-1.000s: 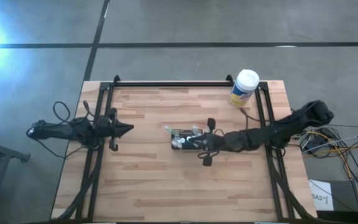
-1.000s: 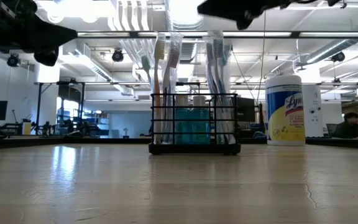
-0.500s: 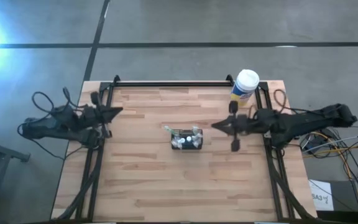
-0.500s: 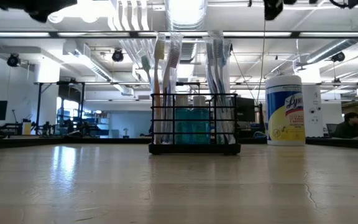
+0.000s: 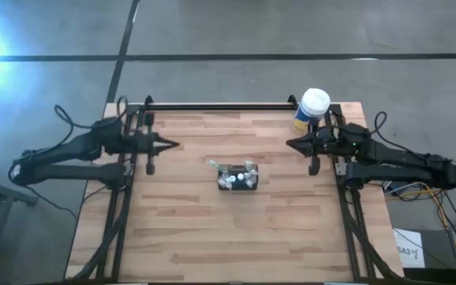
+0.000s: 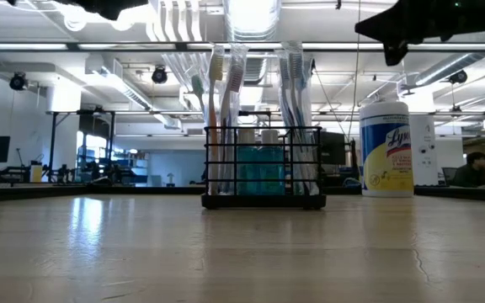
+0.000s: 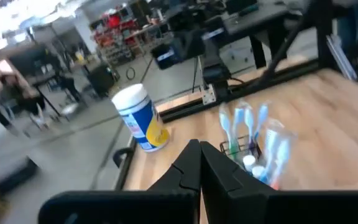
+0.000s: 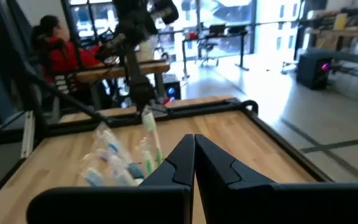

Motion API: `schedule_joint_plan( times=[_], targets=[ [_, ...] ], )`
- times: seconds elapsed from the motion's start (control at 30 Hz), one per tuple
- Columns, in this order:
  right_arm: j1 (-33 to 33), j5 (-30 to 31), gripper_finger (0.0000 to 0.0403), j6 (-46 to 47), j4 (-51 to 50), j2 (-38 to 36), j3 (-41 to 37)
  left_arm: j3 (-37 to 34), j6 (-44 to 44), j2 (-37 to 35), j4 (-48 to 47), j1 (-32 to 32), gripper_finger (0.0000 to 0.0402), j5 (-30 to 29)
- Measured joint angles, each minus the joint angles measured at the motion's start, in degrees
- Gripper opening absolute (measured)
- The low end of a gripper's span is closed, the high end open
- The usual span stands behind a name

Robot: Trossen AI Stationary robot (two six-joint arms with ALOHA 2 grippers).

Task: Pick & Place toothbrushing station
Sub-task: Return to Home Position

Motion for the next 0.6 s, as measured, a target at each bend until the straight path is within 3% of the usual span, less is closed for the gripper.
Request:
schedule_joint_plan(
  times=[0.17,0.3,0.6],
  targets=[
    [-1.53,-1.01,0.0008,0.01,-1.07,-7.68,-3.28,-1.99,-10.32,-1.65,5.79,14.69,0.0001,13.57],
    [-1.53,-0.9,0.0008,1.25,-2.93,-14.92,-6.33,-6.2,-16.08,-4.56,7.46,23.66,0.0002,17.71],
    [-1.49,0.43,0.0008,4.76,-3.11,-27.07,-13.31,-20.9,-24.47,-17.55,19.64,26.14,0.0001,17.93]
  ],
)
